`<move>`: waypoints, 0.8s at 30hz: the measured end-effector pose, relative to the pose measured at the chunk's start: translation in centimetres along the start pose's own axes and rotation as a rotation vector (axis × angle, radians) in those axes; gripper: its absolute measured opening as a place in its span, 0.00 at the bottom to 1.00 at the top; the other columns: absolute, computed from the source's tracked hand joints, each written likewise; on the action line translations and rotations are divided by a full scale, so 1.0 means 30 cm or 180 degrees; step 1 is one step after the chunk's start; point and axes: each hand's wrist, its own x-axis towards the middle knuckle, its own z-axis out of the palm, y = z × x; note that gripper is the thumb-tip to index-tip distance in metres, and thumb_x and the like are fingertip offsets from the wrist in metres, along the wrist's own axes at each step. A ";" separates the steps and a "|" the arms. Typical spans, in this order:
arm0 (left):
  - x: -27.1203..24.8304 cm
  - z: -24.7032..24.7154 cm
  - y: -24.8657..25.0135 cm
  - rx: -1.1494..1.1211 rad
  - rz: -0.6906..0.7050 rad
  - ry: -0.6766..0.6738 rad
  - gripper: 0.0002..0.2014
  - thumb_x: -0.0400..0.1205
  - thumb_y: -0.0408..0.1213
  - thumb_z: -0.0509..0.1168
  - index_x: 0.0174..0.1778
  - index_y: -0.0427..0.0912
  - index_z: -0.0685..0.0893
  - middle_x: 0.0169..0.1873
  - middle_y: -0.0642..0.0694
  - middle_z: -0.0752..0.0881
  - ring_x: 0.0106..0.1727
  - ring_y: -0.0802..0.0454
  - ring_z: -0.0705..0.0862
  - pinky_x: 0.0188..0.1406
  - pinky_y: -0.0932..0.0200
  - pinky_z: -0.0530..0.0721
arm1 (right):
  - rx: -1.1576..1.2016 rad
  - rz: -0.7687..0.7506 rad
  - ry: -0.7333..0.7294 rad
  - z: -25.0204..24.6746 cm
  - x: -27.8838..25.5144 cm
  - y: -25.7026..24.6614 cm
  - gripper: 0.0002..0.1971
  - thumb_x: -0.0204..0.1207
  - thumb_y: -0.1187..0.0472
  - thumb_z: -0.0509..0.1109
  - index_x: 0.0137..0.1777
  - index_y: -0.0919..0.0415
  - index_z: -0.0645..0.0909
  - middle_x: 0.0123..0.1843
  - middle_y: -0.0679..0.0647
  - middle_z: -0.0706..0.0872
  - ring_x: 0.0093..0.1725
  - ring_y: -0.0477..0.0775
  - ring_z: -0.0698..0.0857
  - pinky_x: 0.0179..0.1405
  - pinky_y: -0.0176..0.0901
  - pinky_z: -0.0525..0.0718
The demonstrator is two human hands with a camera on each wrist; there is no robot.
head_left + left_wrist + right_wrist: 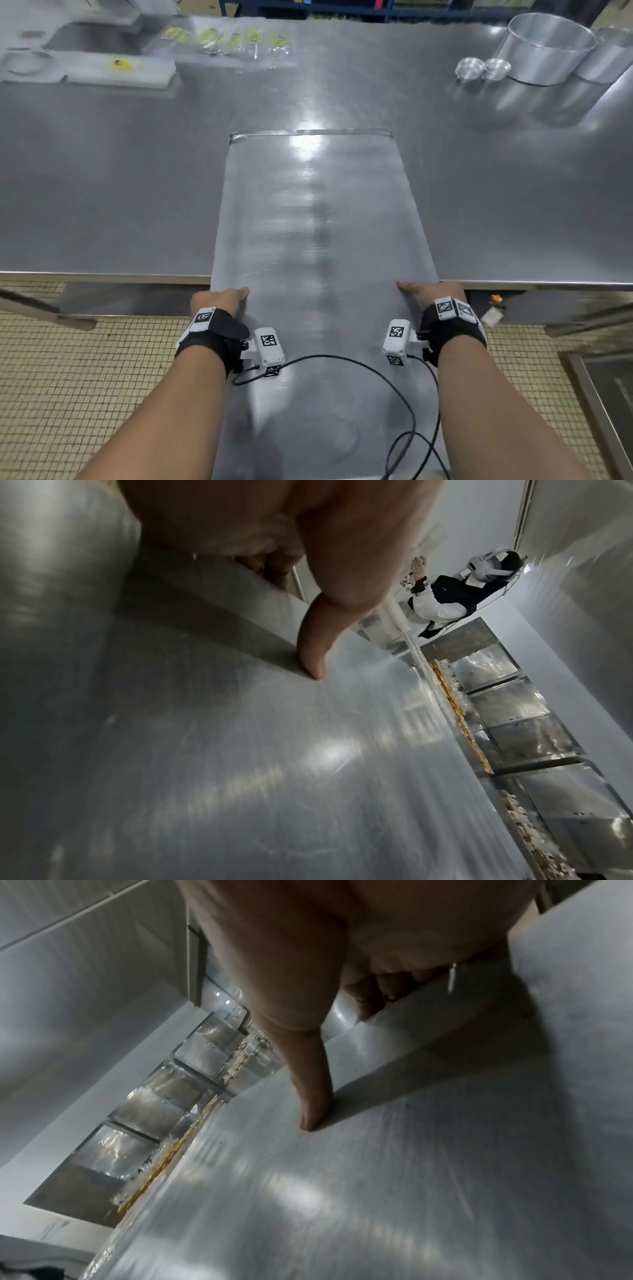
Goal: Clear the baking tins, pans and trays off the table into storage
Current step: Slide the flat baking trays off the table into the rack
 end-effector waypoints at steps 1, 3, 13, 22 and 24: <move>-0.001 -0.002 0.010 -0.0019 0.0025 0.0013 0.28 0.74 0.45 0.78 0.63 0.27 0.84 0.61 0.30 0.86 0.63 0.34 0.85 0.57 0.48 0.83 | 0.0107 0.0002 0.0050 -0.001 -0.010 -0.001 0.49 0.30 0.37 0.88 0.52 0.65 0.86 0.48 0.58 0.91 0.46 0.64 0.89 0.55 0.58 0.88; 0.005 -0.001 0.035 -0.0072 0.0060 0.0030 0.28 0.75 0.45 0.78 0.62 0.27 0.84 0.61 0.30 0.87 0.63 0.34 0.85 0.56 0.48 0.82 | 0.0298 -0.0056 0.0097 -0.004 -0.040 -0.007 0.46 0.34 0.40 0.90 0.52 0.66 0.86 0.49 0.59 0.91 0.46 0.64 0.89 0.54 0.57 0.88; -0.008 0.048 0.234 -0.0170 0.0070 -0.0388 0.28 0.61 0.45 0.84 0.51 0.31 0.86 0.52 0.40 0.91 0.48 0.41 0.88 0.53 0.55 0.85 | 0.0979 0.0154 0.0492 -0.171 -0.230 -0.089 0.39 0.64 0.57 0.86 0.69 0.76 0.74 0.66 0.65 0.81 0.68 0.68 0.80 0.54 0.50 0.79; -0.146 0.263 0.485 0.0521 0.0609 -0.0931 0.28 0.60 0.36 0.85 0.52 0.26 0.86 0.48 0.34 0.90 0.46 0.33 0.89 0.51 0.34 0.89 | 0.1445 0.0645 0.0988 -0.417 -0.151 0.058 0.21 0.55 0.63 0.89 0.42 0.69 0.83 0.41 0.61 0.88 0.34 0.55 0.86 0.29 0.40 0.80; -0.243 0.324 0.546 0.0649 0.0837 -0.1025 0.29 0.64 0.36 0.84 0.56 0.25 0.85 0.52 0.32 0.89 0.49 0.33 0.88 0.53 0.37 0.89 | 0.1618 0.0673 0.1095 -0.499 -0.150 0.109 0.17 0.57 0.65 0.88 0.40 0.69 0.83 0.34 0.58 0.86 0.30 0.52 0.83 0.26 0.39 0.77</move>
